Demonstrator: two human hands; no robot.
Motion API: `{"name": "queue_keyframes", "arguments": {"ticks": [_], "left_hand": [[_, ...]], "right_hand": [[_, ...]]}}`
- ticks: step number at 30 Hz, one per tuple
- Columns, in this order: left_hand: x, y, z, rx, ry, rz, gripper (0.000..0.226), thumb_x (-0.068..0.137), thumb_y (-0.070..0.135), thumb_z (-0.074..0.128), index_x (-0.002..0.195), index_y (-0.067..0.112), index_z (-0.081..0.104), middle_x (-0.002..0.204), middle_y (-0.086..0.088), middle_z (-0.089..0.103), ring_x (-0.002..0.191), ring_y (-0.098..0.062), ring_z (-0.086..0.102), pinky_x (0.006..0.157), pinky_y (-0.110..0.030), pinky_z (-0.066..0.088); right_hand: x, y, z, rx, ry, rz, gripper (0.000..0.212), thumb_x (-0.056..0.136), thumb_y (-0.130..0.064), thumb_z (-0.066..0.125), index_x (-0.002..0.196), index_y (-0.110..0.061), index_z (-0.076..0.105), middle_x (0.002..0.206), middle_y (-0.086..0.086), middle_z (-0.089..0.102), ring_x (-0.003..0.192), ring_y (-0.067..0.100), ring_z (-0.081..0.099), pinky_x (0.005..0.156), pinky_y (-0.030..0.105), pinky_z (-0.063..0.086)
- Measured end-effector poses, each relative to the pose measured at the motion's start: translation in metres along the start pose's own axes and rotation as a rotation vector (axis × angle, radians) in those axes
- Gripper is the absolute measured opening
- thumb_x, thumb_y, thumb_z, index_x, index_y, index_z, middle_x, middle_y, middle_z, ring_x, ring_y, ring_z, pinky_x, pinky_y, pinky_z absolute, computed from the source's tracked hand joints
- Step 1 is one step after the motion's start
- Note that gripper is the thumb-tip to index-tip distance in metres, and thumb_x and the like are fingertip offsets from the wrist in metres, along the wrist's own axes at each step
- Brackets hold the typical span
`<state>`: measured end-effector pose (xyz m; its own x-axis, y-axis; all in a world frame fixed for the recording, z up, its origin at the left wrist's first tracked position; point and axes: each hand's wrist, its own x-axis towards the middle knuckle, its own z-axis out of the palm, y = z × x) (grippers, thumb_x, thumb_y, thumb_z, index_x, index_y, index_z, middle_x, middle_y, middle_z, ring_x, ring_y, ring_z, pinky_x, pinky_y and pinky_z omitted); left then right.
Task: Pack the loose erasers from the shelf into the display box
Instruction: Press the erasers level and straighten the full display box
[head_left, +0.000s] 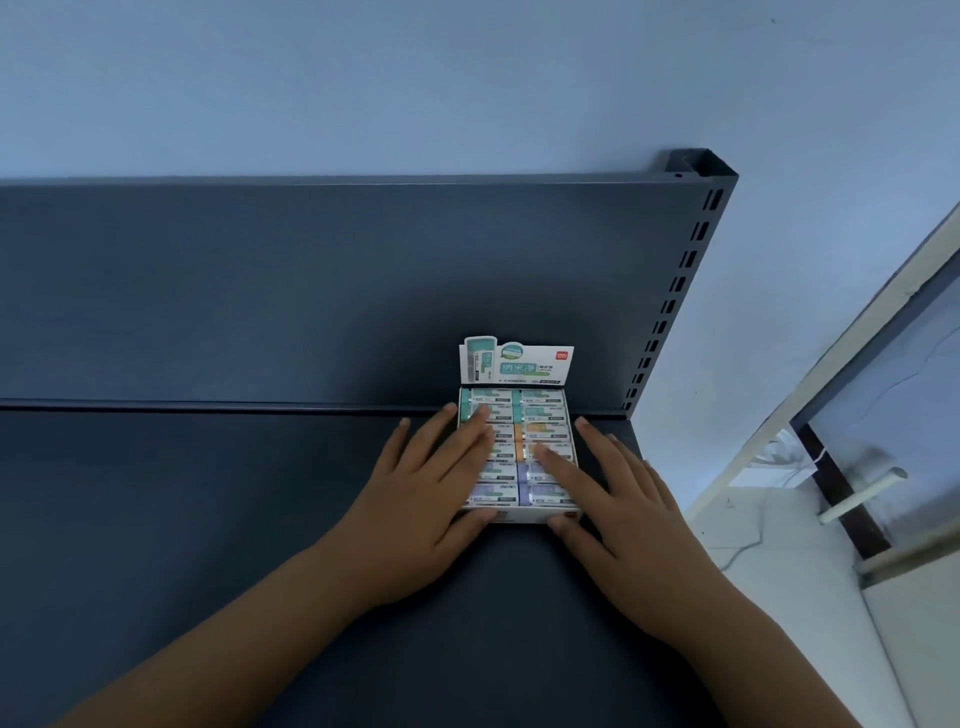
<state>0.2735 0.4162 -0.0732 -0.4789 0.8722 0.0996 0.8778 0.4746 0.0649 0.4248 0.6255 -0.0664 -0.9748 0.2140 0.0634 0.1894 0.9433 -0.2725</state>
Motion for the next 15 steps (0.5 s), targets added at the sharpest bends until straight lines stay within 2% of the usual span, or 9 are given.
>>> {"name": "queue_keyframes", "arguments": {"ticks": [3,5,7,10,12,15], "left_hand": [[0.001,0.0,-0.005,-0.045,-0.026,-0.018,0.073,0.101,0.064,0.02,0.161,0.025,0.002,0.166,0.012,-0.021,0.151,-0.012,-0.025,0.125,-0.052,0.004],[0.0,-0.001,-0.006,-0.097,-0.004,0.002,0.073,0.101,0.063,0.025,0.161,0.028,0.002,0.166,0.012,-0.018,0.152,-0.013,-0.021,0.125,-0.053,0.008],[-0.003,-0.003,-0.007,-0.108,0.088,0.067,0.066,0.102,0.056,0.037,0.159,0.028,0.02,0.169,0.007,0.004,0.156,-0.019,-0.003,0.121,-0.055,0.022],[-0.01,-0.005,-0.004,-0.099,0.254,0.212,0.043,0.101,0.04,0.052,0.14,0.023,0.058,0.159,0.0,0.037,0.151,-0.028,0.024,0.111,-0.056,0.037],[-0.013,-0.003,-0.001,-0.097,0.301,0.224,0.038,0.1,0.036,0.054,0.133,0.021,0.064,0.155,-0.001,0.043,0.149,-0.03,0.028,0.108,-0.055,0.04],[-0.013,-0.002,0.003,-0.161,0.317,0.177,0.037,0.099,0.035,0.056,0.133,0.023,0.064,0.155,0.0,0.044,0.149,-0.03,0.027,0.107,-0.055,0.042]], "right_hand": [[-0.001,-0.004,0.004,0.038,-0.004,0.024,0.059,0.099,-0.064,0.023,0.149,-0.062,-0.01,0.164,-0.02,-0.019,0.153,0.015,-0.009,0.126,0.041,0.007],[-0.002,-0.003,0.001,0.071,-0.002,0.006,0.063,0.097,-0.067,0.027,0.15,-0.061,-0.007,0.165,-0.018,-0.015,0.154,0.016,-0.005,0.125,0.042,0.009],[-0.004,0.002,-0.004,0.088,0.039,-0.058,0.064,0.095,-0.064,0.034,0.153,-0.056,0.009,0.167,-0.016,-0.002,0.153,0.017,0.008,0.124,0.044,0.018],[-0.011,0.006,-0.005,0.124,0.136,-0.162,0.048,0.098,-0.048,0.049,0.146,-0.044,0.044,0.162,-0.013,0.025,0.148,0.018,0.028,0.116,0.045,0.032],[-0.016,0.008,-0.002,0.091,0.169,-0.188,0.041,0.098,-0.043,0.051,0.139,-0.04,0.055,0.158,-0.009,0.035,0.144,0.02,0.034,0.113,0.045,0.036],[-0.02,0.007,0.003,0.026,0.197,-0.187,0.041,0.098,-0.04,0.052,0.14,-0.037,0.055,0.155,-0.005,0.041,0.141,0.024,0.039,0.11,0.045,0.039]]}}
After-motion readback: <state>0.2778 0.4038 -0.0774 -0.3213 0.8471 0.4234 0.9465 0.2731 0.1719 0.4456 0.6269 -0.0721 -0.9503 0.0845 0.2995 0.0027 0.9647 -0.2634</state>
